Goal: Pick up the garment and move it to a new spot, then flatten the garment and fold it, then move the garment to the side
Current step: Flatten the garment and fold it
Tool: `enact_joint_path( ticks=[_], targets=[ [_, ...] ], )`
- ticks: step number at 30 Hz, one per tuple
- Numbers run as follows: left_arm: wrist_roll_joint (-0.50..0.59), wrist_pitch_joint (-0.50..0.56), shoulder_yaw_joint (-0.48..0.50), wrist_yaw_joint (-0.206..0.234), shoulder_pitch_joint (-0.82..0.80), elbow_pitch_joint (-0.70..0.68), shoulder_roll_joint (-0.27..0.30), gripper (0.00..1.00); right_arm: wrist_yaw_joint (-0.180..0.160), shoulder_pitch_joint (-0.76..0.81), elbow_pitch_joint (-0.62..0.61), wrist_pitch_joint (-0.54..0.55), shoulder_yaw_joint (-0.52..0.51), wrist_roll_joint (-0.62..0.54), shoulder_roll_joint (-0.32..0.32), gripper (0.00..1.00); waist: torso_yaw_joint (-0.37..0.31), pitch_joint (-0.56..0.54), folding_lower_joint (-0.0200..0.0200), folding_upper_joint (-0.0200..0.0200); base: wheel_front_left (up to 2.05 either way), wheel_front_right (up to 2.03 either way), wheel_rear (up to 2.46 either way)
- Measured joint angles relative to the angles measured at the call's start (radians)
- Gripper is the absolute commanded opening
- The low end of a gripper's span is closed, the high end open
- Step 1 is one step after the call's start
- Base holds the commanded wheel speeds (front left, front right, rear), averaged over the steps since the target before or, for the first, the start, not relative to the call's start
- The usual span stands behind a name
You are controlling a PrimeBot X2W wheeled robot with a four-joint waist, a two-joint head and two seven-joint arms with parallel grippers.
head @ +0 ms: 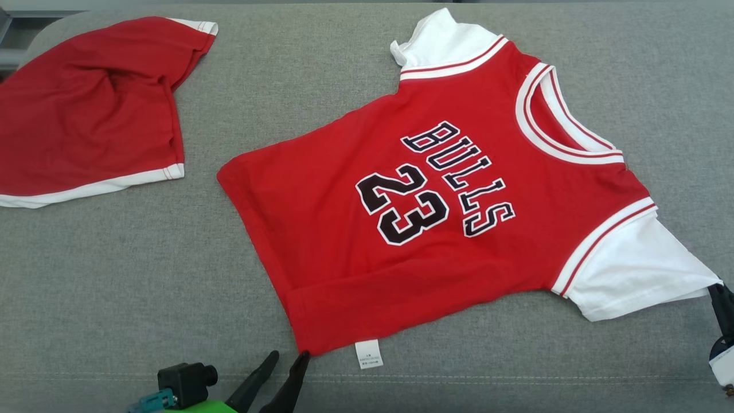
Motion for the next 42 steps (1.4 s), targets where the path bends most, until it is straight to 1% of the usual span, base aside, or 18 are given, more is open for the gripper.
enact_joint_path(
  ticks=[2, 3, 6, 11, 18, 23, 32, 33, 35, 36, 37, 40, 42],
  targets=[
    [-0.024, 0.003, 0.004, 0.001, 0.001, 0.005, -0.008, 1.00, 0.000, 0.000, -0.003, 0.000, 0.000, 0.000, -0.001, 0.00, -0.001, 0.000, 0.0000, 0.0000, 0.00, 0.00, 0.00],
    [-0.043, 0.003, 0.012, 0.005, 0.001, 0.009, -0.026, 1.00, 0.000, 0.000, -0.006, 0.003, 0.001, 0.000, -0.002, 0.00, -0.001, -0.001, 0.0000, 0.0000, 0.00, 0.00, 0.00],
    [-0.082, 0.012, 0.028, 0.011, -0.002, 0.027, -0.050, 1.00, 0.000, 0.000, -0.009, 0.007, 0.003, 0.000, -0.002, 0.00, -0.001, -0.003, 0.0000, 0.0000, 0.00, 0.00, 0.00],
    [-0.130, 0.042, 0.032, 0.017, -0.002, 0.049, -0.074, 1.00, 0.000, 0.000, -0.021, 0.012, 0.008, 0.000, -0.004, 0.00, -0.004, -0.005, 0.0000, 0.0000, 0.00, 0.00, 0.00],
    [-0.134, 0.057, 0.039, 0.018, -0.026, 0.095, -0.076, 1.00, -0.002, 0.000, -0.039, 0.026, 0.015, -0.002, -0.007, 0.00, -0.023, 0.002, 0.0000, 0.0000, 0.00, 0.00, 0.00],
    [-0.143, 0.065, 0.030, 0.012, -0.050, 0.100, -0.099, 1.00, -0.004, 0.000, -0.040, 0.026, 0.013, -0.002, -0.008, 0.00, -0.030, 0.004, 0.0000, 0.0000, 0.00, 0.00, 0.00],
    [-0.143, 0.092, 0.006, 0.002, -0.059, 0.134, -0.100, 1.00, -0.006, 0.000, -0.044, 0.034, 0.014, -0.002, -0.010, 0.00, -0.039, 0.004, 0.0000, 0.0000, 0.00, 0.00, 0.00],
    [-0.144, 0.092, 0.007, -0.001, -0.059, 0.136, -0.100, 0.91, -0.006, 0.000, -0.044, 0.034, 0.014, -0.002, -0.010, 0.00, -0.040, 0.004, 0.0000, 0.0000, 0.00, 0.00, 0.00],
    [-0.145, 0.092, 0.008, -0.001, -0.060, 0.141, -0.102, 0.69, -0.006, 0.000, -0.045, 0.034, 0.014, -0.002, -0.010, 0.00, -0.040, 0.002, 0.0001, 0.0000, 0.00, 0.00, 0.00],
    [-0.145, 0.092, 0.009, -0.001, -0.062, 0.145, -0.103, 0.55, -0.010, 0.000, -0.045, 0.034, 0.015, -0.002, -0.010, 0.00, -0.040, 0.001, 0.0000, 0.0000, 0.00, 0.00, 0.00],
    [-0.146, 0.092, 0.009, -0.001, -0.065, 0.150, -0.104, 0.50, -0.011, 0.000, -0.045, 0.035, 0.015, -0.002, -0.010, 0.00, -0.040, 0.000, 0.0000, 0.0000, 0.00, 0.00, 0.00],
    [-0.152, 0.092, 0.010, -0.001, -0.074, 0.161, -0.111, 0.45, -0.012, 0.000, -0.045, 0.035, 0.016, -0.002, -0.010, 0.00, -0.039, -0.003, 0.0000, 0.0000, 0.00, 0.00, 0.00],
    [-0.153, 0.092, 0.011, -0.002, -0.079, 0.166, -0.114, 0.45, -0.012, 0.000, -0.045, 0.035, 0.018, -0.002, -0.010, 0.00, -0.039, -0.004, 0.0000, 0.0000, 0.00, 0.00, 0.00]
  ],
)
